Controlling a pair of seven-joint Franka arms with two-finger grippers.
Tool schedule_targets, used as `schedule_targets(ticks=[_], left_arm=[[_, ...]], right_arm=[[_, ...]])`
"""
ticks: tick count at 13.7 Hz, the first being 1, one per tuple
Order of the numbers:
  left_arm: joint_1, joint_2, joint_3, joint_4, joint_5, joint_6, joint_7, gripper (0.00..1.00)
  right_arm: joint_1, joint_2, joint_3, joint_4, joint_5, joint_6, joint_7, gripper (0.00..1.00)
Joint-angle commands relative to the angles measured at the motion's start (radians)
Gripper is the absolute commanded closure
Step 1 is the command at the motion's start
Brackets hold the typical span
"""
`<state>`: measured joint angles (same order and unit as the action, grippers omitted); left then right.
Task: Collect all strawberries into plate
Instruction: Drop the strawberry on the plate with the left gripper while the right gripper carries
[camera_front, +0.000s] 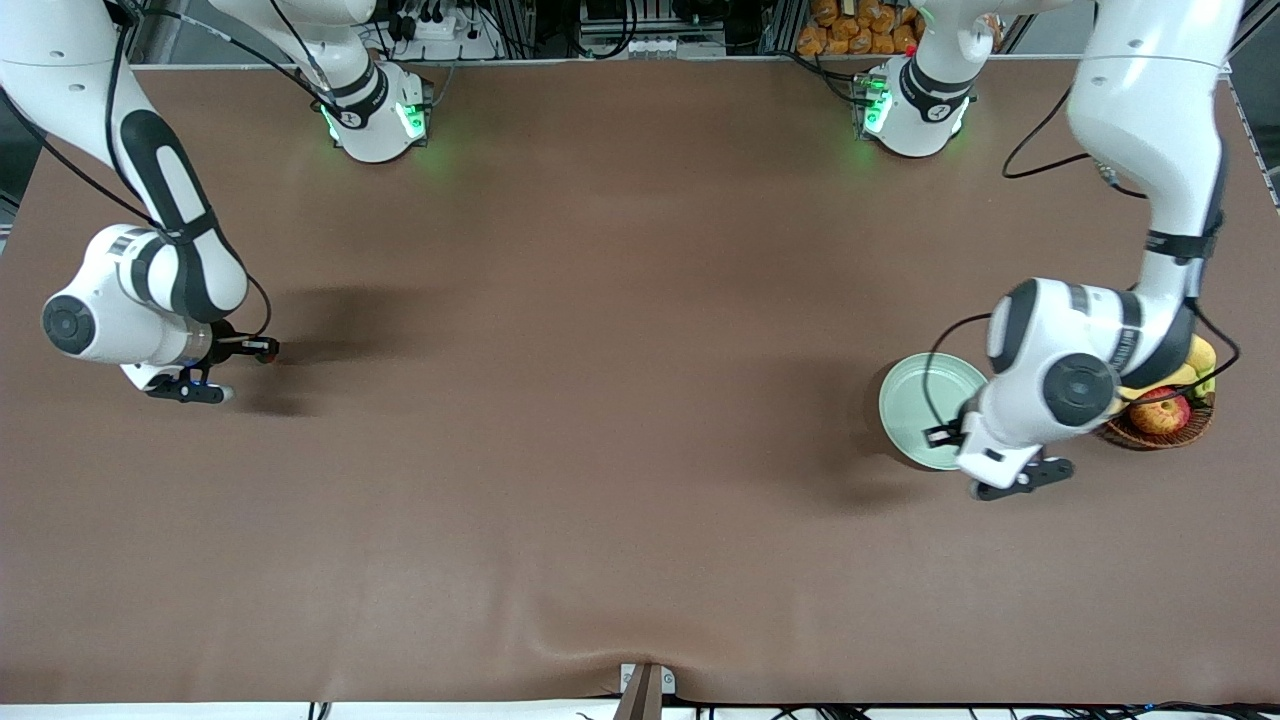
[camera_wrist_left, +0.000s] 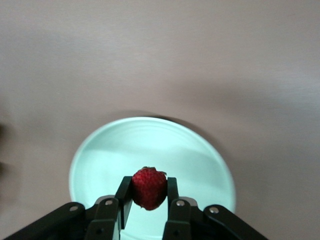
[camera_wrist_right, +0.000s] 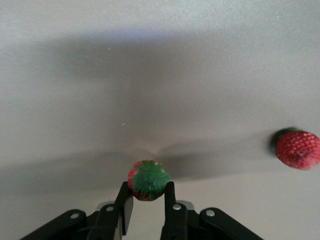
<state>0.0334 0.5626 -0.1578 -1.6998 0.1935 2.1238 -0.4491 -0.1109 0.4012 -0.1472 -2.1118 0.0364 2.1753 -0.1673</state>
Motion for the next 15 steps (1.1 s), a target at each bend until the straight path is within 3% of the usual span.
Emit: schedule_targets(ticks=[1, 3, 4, 5, 6, 9, 15], left_arm=[[0.003, 0.043, -0.019, -0.011, 0.023, -0.008, 0.033, 1.00], [-0.006, 0.053, -0.019, -0.029, 0.023, -0.008, 0.053, 1.00], [-0.004, 0.051, -0.019, -0.030, 0.023, -0.008, 0.053, 0.68], [-0.007, 0.046, -0.020, -0.031, 0.026, -0.008, 0.061, 0.04], [-0.013, 0.033, -0.022, -0.031, 0.030, -0.008, 0.073, 0.00], [-0.021, -0.035, -0.031, -0.024, 0.037, -0.022, 0.096, 0.00], [-0.021, -0.087, -0.140, -0.026, 0.029, -0.045, 0.026, 0.00]], right_arm=[[0.029, -0.012, 0.009, 0.105, -0.004, -0.149, 0.063, 1.00], [0.065, -0.018, 0.014, 0.139, -0.001, -0.210, 0.138, 1.00], [0.089, -0.019, 0.014, 0.160, 0.017, -0.248, 0.184, 1.00], [0.118, -0.019, 0.014, 0.188, 0.051, -0.293, 0.236, 1.00], [0.147, -0.019, 0.014, 0.211, 0.075, -0.327, 0.286, 1.00], [0.249, -0.019, 0.014, 0.248, 0.154, -0.364, 0.472, 1.00], [0.502, -0.004, 0.014, 0.329, 0.345, -0.339, 0.892, 1.00]])
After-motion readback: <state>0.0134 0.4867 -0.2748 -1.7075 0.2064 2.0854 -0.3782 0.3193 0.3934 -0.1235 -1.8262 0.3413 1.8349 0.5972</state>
